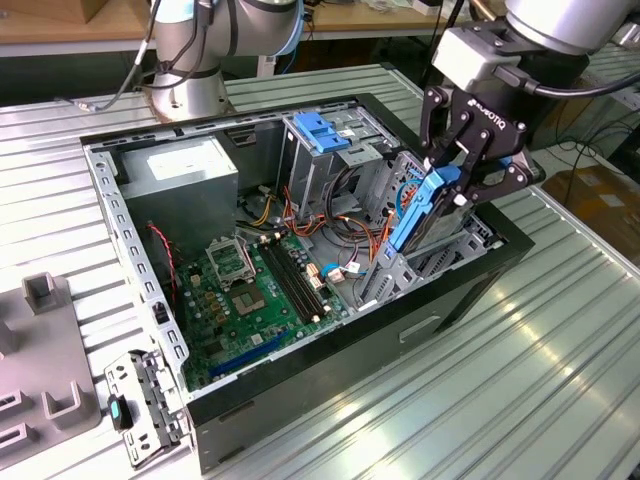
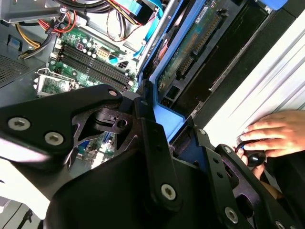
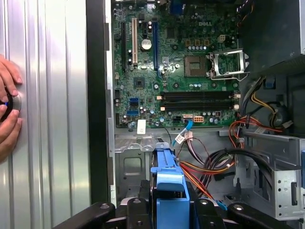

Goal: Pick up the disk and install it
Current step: 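Insert the disk into the insertion slot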

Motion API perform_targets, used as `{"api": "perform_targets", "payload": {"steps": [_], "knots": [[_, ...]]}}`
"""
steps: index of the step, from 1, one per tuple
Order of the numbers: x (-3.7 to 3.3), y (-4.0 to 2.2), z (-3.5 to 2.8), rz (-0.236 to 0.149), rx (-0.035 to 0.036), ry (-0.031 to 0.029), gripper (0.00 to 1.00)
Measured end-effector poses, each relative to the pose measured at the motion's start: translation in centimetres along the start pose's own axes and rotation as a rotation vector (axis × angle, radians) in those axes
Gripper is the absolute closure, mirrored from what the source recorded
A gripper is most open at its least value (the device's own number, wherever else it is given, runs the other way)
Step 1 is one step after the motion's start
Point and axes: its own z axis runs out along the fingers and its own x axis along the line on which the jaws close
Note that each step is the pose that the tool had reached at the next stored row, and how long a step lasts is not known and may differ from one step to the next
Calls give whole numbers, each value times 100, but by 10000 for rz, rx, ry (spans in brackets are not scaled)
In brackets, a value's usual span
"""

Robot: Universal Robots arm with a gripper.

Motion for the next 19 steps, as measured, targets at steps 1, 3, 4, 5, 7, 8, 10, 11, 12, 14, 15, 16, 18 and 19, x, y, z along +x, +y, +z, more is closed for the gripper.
{"api": "perform_targets", "payload": {"steps": [1, 3, 4, 5, 7, 8, 10, 11, 12, 14, 15, 16, 18, 19], "knots": [[0, 0, 8, 0, 0, -1, 63], [1, 0, 10, 0, 0, 2, 63], [1, 0, 10, 0, 0, 2, 63], [1, 0, 10, 0, 0, 3, 63], [1, 0, 12, 0, 0, 1, 63], [1, 0, 12, 0, 0, 0, 63], [1, 0, 13, 0, 0, 2, 55], [1, -1, 33, -1, 0, -4, 55], [3, -1, 50, -1, 0, -2, 55], [3, -7, 96, -1, 0, 0, 55], [4, -10, 117, 0, 0, -1, 64], [4, -13, 131, -1, 0, -1, 64], [5, -25, 165, -1, 0, 1, 76], [5, -31, 180, -1, 0, 0, 82]]}}
